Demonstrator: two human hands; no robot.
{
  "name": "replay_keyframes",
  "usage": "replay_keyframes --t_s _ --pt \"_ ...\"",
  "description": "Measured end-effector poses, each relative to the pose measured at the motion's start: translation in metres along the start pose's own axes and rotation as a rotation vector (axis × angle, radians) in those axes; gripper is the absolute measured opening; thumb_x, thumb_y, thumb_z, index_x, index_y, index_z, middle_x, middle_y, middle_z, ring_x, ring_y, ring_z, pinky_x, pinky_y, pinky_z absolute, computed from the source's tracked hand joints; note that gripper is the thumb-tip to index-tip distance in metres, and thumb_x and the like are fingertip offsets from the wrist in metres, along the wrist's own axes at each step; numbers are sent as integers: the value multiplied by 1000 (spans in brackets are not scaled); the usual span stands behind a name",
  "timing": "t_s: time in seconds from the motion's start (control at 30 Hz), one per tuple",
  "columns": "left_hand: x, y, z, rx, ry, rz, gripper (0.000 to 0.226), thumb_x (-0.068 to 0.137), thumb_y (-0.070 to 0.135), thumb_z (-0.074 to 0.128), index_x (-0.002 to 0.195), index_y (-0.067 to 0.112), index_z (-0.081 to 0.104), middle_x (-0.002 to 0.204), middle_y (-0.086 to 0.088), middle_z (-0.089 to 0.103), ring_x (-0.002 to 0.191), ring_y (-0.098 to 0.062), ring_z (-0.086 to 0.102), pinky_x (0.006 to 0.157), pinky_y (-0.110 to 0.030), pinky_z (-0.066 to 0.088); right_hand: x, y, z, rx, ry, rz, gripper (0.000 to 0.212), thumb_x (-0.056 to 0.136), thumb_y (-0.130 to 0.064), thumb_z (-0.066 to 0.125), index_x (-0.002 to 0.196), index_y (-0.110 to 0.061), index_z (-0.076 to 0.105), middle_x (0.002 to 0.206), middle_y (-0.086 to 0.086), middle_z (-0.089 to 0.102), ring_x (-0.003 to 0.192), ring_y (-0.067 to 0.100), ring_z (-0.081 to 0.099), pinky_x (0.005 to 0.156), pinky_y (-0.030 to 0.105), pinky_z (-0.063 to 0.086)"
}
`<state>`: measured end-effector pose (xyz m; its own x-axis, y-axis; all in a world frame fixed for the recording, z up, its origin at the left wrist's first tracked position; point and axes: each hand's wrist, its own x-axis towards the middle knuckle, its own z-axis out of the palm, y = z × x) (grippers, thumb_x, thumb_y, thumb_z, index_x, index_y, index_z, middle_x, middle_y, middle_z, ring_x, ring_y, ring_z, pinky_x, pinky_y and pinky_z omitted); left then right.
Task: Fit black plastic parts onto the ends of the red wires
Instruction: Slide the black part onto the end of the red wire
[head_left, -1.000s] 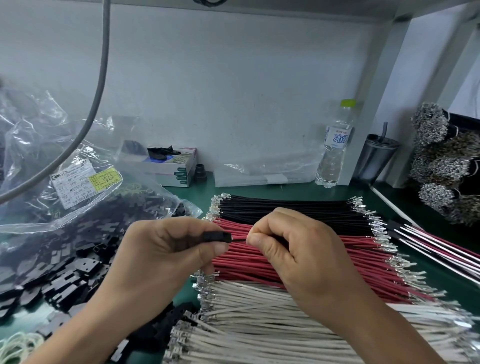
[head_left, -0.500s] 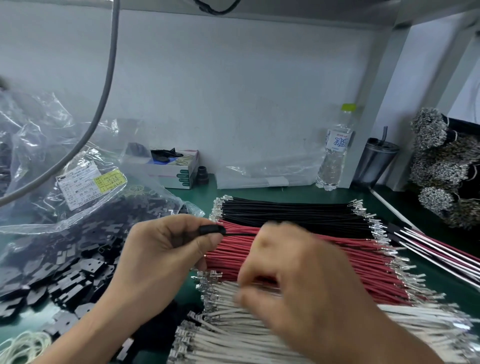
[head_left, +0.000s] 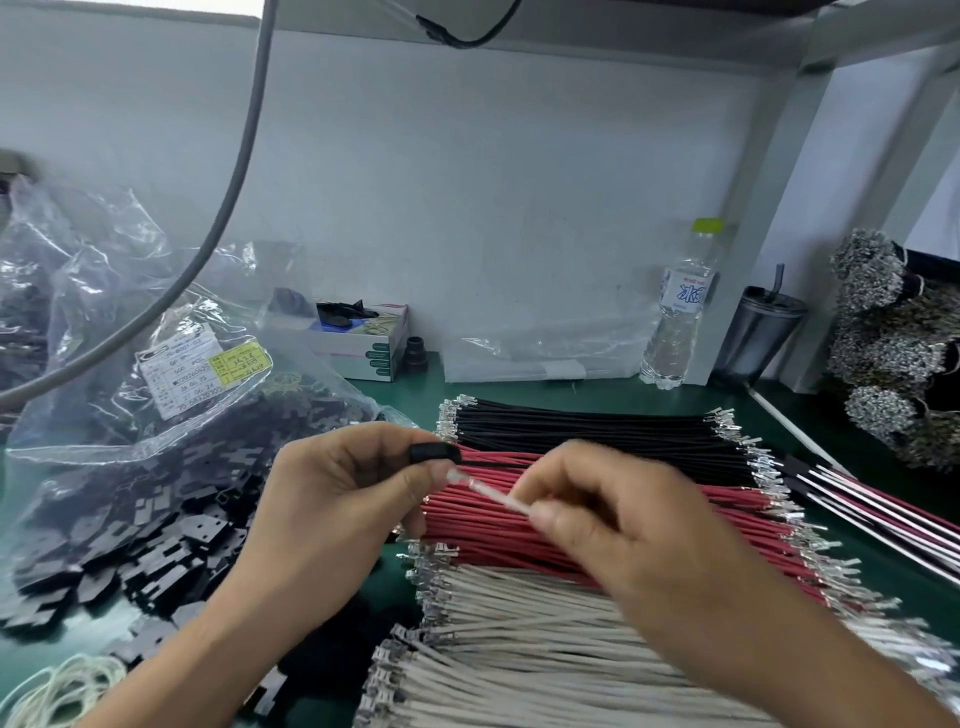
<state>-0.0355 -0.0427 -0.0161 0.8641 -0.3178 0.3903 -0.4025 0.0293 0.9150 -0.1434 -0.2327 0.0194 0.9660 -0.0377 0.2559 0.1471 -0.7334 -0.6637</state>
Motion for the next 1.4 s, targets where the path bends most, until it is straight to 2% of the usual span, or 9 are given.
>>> replay_keyframes --t_s 0.1,0.17,0.27,0.33,0.47,0.6,0.87,1.2,1.4 --pt "0 1 0 -92 -21 -43 14 74 8 82 84 18 83 63 -7 73 46 -11 60 46 -13 45 6 7 -7 -136 211 -109 17 86 -52 59 84 -38 68 90 -17 62 83 5 60 68 20 44" --pt "0 1 1 -137 -43 -59 14 74 5 80 85 14 83 63 -8 73 45 -10 59 45 -12 45 6 13 1 -182 271 -141 18 87 -52 60 86 -39 73 89 -15 59 81 8 61 67 25 46" --pt "0 0 1 -153 -54 -59 14 74 5 80 85 13 83 64 -9 73 46 -11 60 45 -13 46 4 20 15 -198 366 -163 21 95 -53 60 101 -42 77 85 -14 55 74 10 59 57 20 43" --pt "1 -2 0 -126 -52 -47 15 71 11 82 85 16 84 64 -10 73 47 -12 60 46 -15 46 4 23 19 -219 406 -161 27 92 -52 57 107 -40 77 85 -15 54 74 10 59 56 19 42" --pt "-1 -3 1 -110 -61 -36 17 69 18 84 86 19 84 63 -10 72 46 -14 60 44 -17 44 3 26 19 -148 462 -190 22 92 -44 61 103 -36 78 82 -15 54 73 12 60 57 27 49" --pt "-1 -4 2 -107 -71 -49 24 65 27 84 87 19 83 63 -14 70 46 -15 60 42 -20 39 1 27 20 -93 487 -218 15 91 -43 65 95 -34 77 84 -15 57 76 12 62 59 24 48" --pt "-1 -4 1 -124 -84 -40 26 66 30 85 89 19 83 61 -19 68 48 -19 57 43 -22 38 2 29 19 -44 466 -257 10 91 -37 68 91 -32 76 84 -14 63 77 14 65 61 32 51" --pt "-2 -4 3 -132 -112 -33 26 66 27 84 90 18 84 62 -15 69 47 -18 59 44 -23 40 1 23 21 -255 540 -326 12 92 -34 68 89 -27 77 79 -16 58 65 5 56 52 29 48" --pt "-3 -5 3 -126 -150 -29 26 66 26 84 91 18 84 65 -10 72 48 -17 62 45 -20 46 3 25 19 -371 581 -383 11 92 -29 70 88 -22 78 80 -13 59 68 8 58 53 29 49"
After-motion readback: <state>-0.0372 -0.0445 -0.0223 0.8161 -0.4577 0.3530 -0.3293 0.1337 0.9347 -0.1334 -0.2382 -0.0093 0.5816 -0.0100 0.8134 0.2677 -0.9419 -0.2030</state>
